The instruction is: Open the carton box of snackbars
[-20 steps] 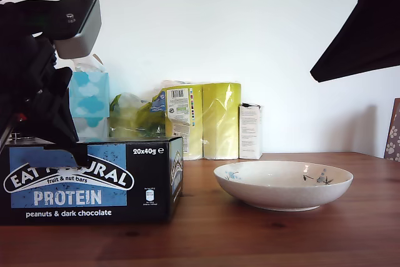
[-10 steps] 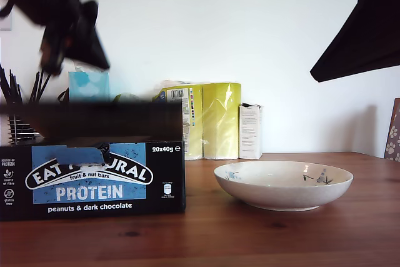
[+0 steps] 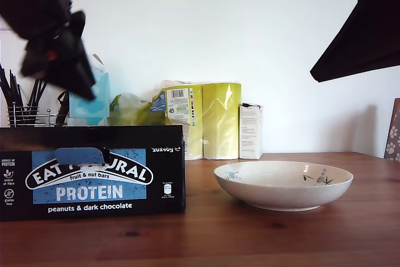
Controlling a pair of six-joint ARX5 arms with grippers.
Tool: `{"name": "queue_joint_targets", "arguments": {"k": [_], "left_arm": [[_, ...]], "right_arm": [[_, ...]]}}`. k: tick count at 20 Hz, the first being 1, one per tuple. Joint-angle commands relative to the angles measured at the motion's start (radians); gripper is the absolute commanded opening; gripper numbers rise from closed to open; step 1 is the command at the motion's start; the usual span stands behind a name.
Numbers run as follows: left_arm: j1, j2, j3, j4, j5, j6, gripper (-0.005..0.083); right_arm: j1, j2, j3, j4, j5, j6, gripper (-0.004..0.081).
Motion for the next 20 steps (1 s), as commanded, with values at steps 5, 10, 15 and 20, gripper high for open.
{"name": "queue_joint_targets", "arguments": {"k": [5, 10, 15, 20], "left_arm": [[0.015, 0.035, -0.026, -0.043, 0.043, -0.048, 0.0561], [0.016, 0.167, -0.025, 0.075, -0.034, -0.047, 0.055], [0.016, 0.251, -0.025, 0.172, -0.13, -0.047, 0.0527], [-0.002, 0.234, -0.025, 0.216, -0.22, -0.012, 0.0417]], "right_arm": [[0.008, 0.002, 0.0, 0.023, 0.001, -0.004, -0.0013], [0.008, 0.002, 0.0, 0.023, 0.0, -0.004, -0.0013], [0.008, 0.002, 0.0, 0.022, 0.0, -0.004, -0.0013], [0.008, 0.002, 0.0, 0.025, 0.0, -0.004, -0.0013]]}}
